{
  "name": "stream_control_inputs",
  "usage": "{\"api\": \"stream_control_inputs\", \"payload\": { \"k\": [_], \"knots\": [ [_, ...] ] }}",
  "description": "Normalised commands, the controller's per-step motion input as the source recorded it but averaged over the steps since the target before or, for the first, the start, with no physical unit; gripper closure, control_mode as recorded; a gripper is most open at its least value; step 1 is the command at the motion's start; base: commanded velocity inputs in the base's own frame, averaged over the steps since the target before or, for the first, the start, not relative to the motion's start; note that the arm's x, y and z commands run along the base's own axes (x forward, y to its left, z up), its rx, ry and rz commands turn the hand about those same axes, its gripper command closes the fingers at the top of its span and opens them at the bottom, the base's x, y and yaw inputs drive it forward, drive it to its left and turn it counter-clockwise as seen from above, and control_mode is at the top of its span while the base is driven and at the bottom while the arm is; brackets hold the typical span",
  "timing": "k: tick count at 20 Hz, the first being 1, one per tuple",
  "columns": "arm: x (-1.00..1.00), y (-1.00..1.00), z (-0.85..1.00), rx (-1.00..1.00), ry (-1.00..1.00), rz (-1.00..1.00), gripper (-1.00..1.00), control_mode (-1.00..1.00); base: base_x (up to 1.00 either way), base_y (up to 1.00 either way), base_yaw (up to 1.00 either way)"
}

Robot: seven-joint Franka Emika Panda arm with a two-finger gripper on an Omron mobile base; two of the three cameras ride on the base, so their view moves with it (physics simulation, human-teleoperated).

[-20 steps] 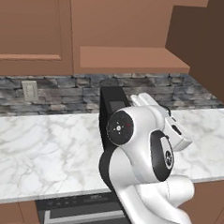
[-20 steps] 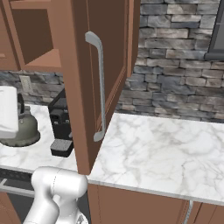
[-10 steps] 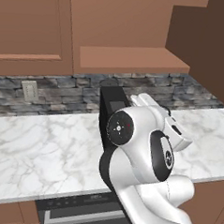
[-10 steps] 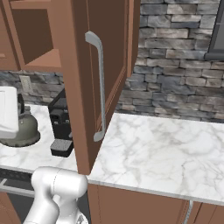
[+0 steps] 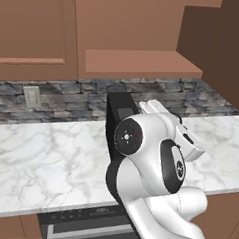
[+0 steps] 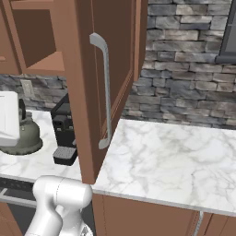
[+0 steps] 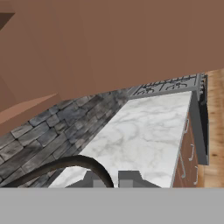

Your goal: Open the cabinet, pick the kettle from the cabinet, and place it in the sink.

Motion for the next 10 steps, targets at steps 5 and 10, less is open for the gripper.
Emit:
{"api": "stream_control_inputs", "payload": {
  "k": [5, 10],
  "knots": [
    [0.00, 0.00, 0.00, 0.00, 0.00, 0.00, 1.00, 1.00, 0.00, 0.00, 0.00],
    [0.00, 0.00, 0.00, 0.00, 0.00, 0.00, 1.00, 1.00, -0.33, 0.00, -0.06]
  ]
}}
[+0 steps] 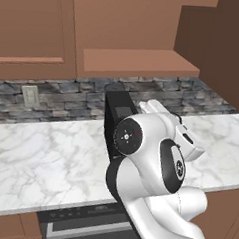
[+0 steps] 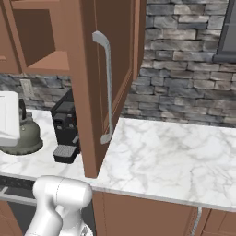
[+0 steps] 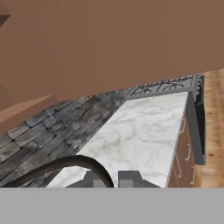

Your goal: Open the cabinet, pick the kettle from the cabinet, and place it in the sink.

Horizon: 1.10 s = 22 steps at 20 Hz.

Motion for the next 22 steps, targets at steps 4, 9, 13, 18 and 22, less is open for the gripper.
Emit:
{"api": "stream_control_inputs", "payload": {
  "k": [4, 9, 13, 18, 22],
  "knots": [
    [0.00, 0.00, 0.00, 0.00, 0.00, 0.00, 1.00, 1.00, -0.59, 0.00, -0.09],
    [0.00, 0.00, 0.00, 0.00, 0.00, 0.00, 1.00, 1.00, -0.54, 0.00, -0.06],
    [0.00, 0.00, 0.00, 0.00, 0.00, 0.00, 1.00, 1.00, -0.51, 0.00, -0.02],
    [0.00, 0.00, 0.00, 0.00, 0.00, 0.00, 1.00, 1.00, -0.47, 0.00, 0.00],
    [0.00, 0.00, 0.00, 0.00, 0.00, 0.00, 1.00, 1.00, -0.14, 0.03, 0.12]
  ]
}}
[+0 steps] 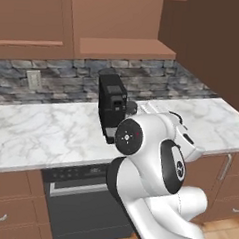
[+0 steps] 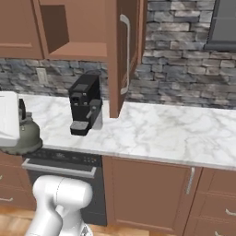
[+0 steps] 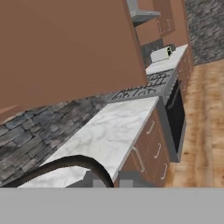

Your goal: Open the cabinet, pick the kettle from the cabinet, and place it in the sink.

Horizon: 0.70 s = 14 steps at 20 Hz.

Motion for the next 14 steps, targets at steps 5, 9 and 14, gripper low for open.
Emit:
{"api": "stream_control_inputs", "payload": {
  "k": [5, 9, 14],
  "knots": [
    [0.00, 0.00, 0.00, 0.00, 0.00, 0.00, 1.00, 1.00, -0.02, 0.04, 0.18],
    [0.00, 0.00, 0.00, 0.00, 0.00, 0.00, 1.00, 1.00, -0.05, 0.01, 0.32],
    [0.00, 0.00, 0.00, 0.00, 0.00, 0.00, 1.00, 1.00, -0.06, 0.00, 0.32]
  ]
}}
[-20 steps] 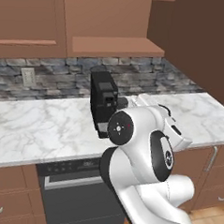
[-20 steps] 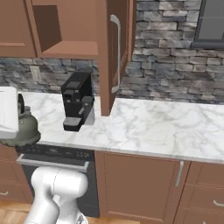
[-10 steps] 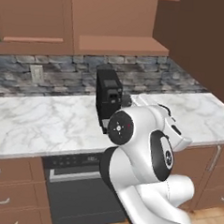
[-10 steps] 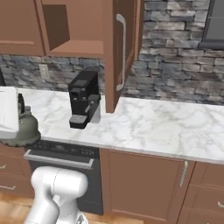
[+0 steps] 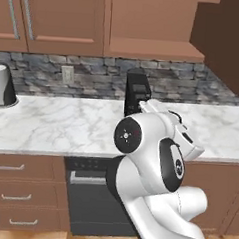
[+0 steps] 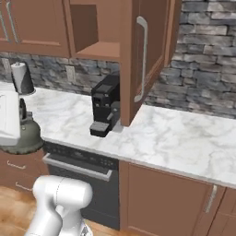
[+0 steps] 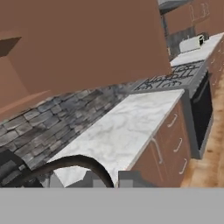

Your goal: Open the cabinet, pick the kettle from the cabinet, and place it in the sink.

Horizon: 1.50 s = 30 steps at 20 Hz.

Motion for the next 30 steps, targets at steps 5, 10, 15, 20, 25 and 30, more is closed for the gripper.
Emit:
{"api": "stream_control_inputs", "payload": {
  "k": [5, 10, 15, 20, 25, 30],
  "knots": [
    [0.00, 0.00, 0.00, 0.00, 0.00, 0.00, 1.00, 1.00, -0.10, 0.04, 0.77],
    [0.00, 0.00, 0.00, 0.00, 0.00, 0.00, 1.00, 1.00, 0.00, 0.00, 0.90],
    [0.00, 0.00, 0.00, 0.00, 0.00, 0.00, 1.00, 1.00, 0.00, 0.00, 0.96],
    [0.00, 0.00, 0.00, 0.00, 0.00, 0.00, 1.00, 1.00, 0.00, 0.00, 0.92],
    [0.00, 0.00, 0.00, 0.00, 0.00, 0.00, 1.00, 1.00, 0.00, 0.00, 0.91],
    [0.00, 0.00, 0.00, 0.00, 0.00, 0.00, 1.00, 1.00, 0.00, 0.00, 0.90]
  ]
}}
